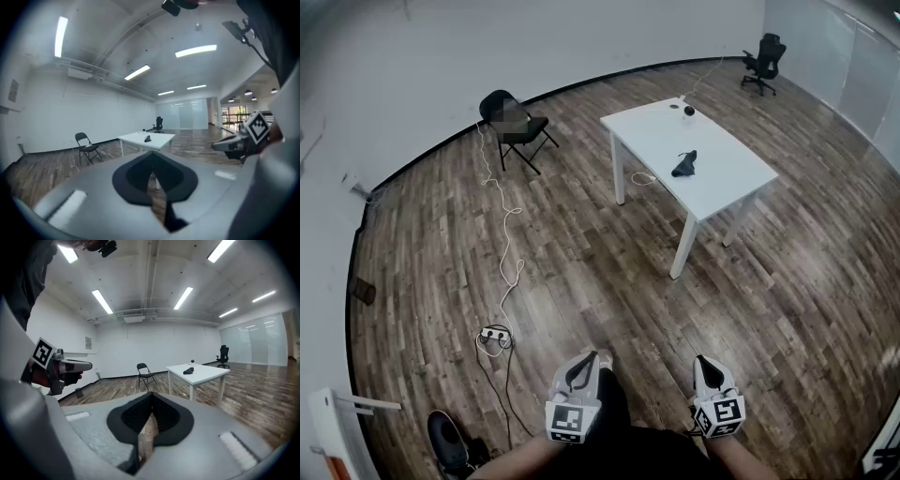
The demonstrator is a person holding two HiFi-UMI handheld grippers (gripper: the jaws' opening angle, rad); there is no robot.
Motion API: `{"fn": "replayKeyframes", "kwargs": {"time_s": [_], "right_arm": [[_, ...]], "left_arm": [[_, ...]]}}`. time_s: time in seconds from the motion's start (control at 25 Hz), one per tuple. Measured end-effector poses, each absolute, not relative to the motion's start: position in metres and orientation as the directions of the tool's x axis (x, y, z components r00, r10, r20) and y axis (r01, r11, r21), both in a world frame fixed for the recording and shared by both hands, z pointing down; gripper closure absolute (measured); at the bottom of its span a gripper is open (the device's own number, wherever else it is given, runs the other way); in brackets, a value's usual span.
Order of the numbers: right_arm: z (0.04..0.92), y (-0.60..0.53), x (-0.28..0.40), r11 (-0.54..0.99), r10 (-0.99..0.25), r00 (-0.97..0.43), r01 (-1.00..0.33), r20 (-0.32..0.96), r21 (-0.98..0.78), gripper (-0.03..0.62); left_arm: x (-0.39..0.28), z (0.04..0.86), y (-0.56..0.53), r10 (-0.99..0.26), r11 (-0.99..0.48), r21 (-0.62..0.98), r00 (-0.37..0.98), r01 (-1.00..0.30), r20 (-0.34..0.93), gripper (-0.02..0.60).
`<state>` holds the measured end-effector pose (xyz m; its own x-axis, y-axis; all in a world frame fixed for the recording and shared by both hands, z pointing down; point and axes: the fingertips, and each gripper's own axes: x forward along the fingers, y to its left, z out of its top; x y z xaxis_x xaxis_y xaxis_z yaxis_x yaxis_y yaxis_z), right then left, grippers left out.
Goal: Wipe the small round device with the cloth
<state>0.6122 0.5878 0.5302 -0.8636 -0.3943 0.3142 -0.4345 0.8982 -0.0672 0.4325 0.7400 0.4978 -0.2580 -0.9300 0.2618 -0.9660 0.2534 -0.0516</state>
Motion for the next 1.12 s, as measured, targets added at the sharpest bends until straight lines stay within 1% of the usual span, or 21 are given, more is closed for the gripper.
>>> {"fn": "replayKeyframes", "kwargs": {"time_s": [0.16, 0.28, 0.4, 0.56, 0.68, 0.8, 0.96, 1.12], "right_arm": [[0.525, 0.554, 0.564, 0.884, -0.423, -0.85, -0.463, 0.313, -0.066, 0.592], [0.52, 0.533, 0.523, 0.884, -0.431, -0.845, -0.466, 0.316, -0.041, 0.592], [0.504, 0.521, 0.48, 0.89, -0.419, -0.855, -0.453, 0.304, -0.046, 0.592], [0.503, 0.504, 0.427, 0.897, -0.396, -0.859, -0.437, 0.324, -0.063, 0.592], [0.501, 0.497, 0.392, 0.896, -0.401, -0.857, -0.44, 0.324, -0.055, 0.592], [0.503, 0.5, 0.373, 0.911, -0.377, -0.858, -0.411, 0.349, -0.025, 0.592], [0.499, 0.483, 0.366, 0.914, -0.376, -0.841, -0.406, 0.388, 0.005, 0.592], [0.5, 0.468, 0.345, 0.914, -0.381, -0.846, -0.405, 0.374, 0.016, 0.592]], "left_arm": [[0.386, 0.501, 0.705, -0.942, 0.212, -0.037, -0.215, -0.976, 0.258, 0.575], [0.346, 0.497, 0.681, -0.946, 0.215, -0.022, -0.214, -0.976, 0.243, 0.574], [0.305, 0.485, 0.658, -0.953, 0.205, -0.012, -0.202, -0.979, 0.224, 0.574], [0.257, 0.477, 0.631, -0.958, 0.177, -0.008, -0.174, -0.984, 0.226, 0.574], [0.235, 0.473, 0.616, -0.97, 0.118, 0.005, -0.114, -0.993, 0.215, 0.575], [0.218, 0.483, 0.61, -0.97, 0.104, 0.016, -0.098, -0.994, 0.223, 0.575], [0.193, 0.49, 0.605, -0.964, 0.153, 0.06, -0.135, -0.986, 0.23, 0.575], [0.177, 0.498, 0.602, -0.957, 0.187, 0.075, -0.165, -0.979, 0.238, 0.574]]}}
